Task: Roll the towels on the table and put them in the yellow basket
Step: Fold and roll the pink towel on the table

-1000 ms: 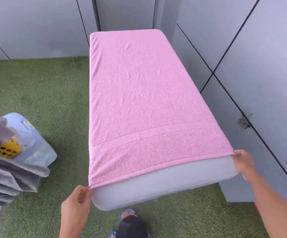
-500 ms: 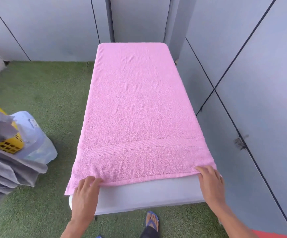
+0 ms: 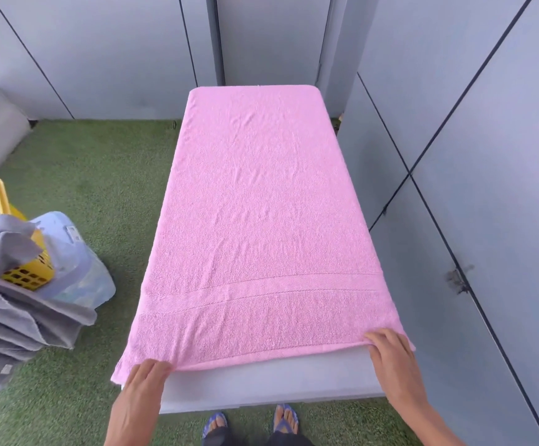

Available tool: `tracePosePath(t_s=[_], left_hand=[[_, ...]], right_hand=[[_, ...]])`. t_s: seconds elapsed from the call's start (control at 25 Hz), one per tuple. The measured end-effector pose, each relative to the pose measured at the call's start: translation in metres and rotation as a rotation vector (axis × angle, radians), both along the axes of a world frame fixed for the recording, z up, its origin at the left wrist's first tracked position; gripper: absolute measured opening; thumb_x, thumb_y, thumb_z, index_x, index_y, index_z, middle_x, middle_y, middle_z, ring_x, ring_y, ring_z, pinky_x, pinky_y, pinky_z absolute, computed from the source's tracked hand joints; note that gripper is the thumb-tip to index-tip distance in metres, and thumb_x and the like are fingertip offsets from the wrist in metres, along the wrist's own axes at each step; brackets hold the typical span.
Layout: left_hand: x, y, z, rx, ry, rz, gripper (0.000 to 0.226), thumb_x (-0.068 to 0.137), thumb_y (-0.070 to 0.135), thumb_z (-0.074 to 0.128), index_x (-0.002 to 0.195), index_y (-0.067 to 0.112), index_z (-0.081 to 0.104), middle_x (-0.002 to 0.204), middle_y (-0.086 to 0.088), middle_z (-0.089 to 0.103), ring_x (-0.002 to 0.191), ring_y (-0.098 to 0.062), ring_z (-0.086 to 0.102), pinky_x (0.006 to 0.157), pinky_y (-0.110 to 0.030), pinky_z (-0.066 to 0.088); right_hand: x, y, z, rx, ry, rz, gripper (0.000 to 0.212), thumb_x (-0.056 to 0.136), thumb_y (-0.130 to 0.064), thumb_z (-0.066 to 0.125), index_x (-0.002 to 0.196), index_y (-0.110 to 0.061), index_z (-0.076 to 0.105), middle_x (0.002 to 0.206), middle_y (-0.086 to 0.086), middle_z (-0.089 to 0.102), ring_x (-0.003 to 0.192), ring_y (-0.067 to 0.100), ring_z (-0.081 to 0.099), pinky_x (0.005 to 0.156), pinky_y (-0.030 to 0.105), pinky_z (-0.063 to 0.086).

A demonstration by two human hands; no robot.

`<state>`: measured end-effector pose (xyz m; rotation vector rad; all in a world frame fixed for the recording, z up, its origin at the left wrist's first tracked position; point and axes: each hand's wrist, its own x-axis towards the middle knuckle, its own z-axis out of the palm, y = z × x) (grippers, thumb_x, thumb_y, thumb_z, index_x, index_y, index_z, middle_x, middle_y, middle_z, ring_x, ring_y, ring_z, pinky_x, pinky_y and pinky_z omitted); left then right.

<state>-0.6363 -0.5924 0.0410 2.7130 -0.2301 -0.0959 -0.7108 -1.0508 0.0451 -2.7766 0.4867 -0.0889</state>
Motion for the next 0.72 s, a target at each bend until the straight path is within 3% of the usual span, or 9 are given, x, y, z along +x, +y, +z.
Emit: tracePosePath(t_s=[0.12,0.2,0.44,0.72], left_hand=[[0.007,0.004,0.005,-0.004,-0.002,-0.034,0.035,0.066,-0.005,0.08,0.086,0.02,0.068,0.085,0.007,0.061,0.074,-0.018,0.056,0.051,-0.026,0.043],[0.009,0.005,0.009,-0.024,0.049,-0.006,0.023,0.074,0.0,0.075,0.086,0.019,0.069,0.085,0.009,0.062,0.076,-0.017,0.057,0.052,-0.028,0.045],[0.033,0.031,0.012,-0.114,0.221,-0.064,0.016,0.091,0.015,0.061,0.087,0.029,0.064,0.087,0.015,0.063,0.078,-0.002,0.059,0.068,-0.025,0.048],[0.047,0.037,0.013,-0.039,0.311,-0.052,0.014,0.096,0.019,0.052,0.088,0.027,0.06,0.086,0.01,0.062,0.073,-0.006,0.058,0.065,-0.029,0.051]], right_hand=[[0.012,0.011,0.005,0.04,0.043,0.02,0.024,0.086,-0.011,0.065,0.106,-0.024,0.069,0.104,-0.009,0.06,0.103,0.016,0.052,0.084,0.035,0.048],[0.012,0.014,0.005,0.043,0.058,0.04,0.017,0.087,-0.013,0.065,0.1,-0.023,0.069,0.098,-0.012,0.06,0.098,0.016,0.053,0.08,0.034,0.047],[0.003,0.001,0.009,0.08,0.167,0.094,0.011,0.092,-0.017,0.059,0.098,-0.025,0.062,0.097,-0.016,0.055,0.098,0.008,0.046,0.081,0.025,0.038],[-0.003,-0.012,0.017,0.184,0.293,0.103,0.017,0.09,-0.015,0.063,0.08,-0.028,0.058,0.084,-0.012,0.061,0.087,0.013,0.056,0.079,0.03,0.045]])
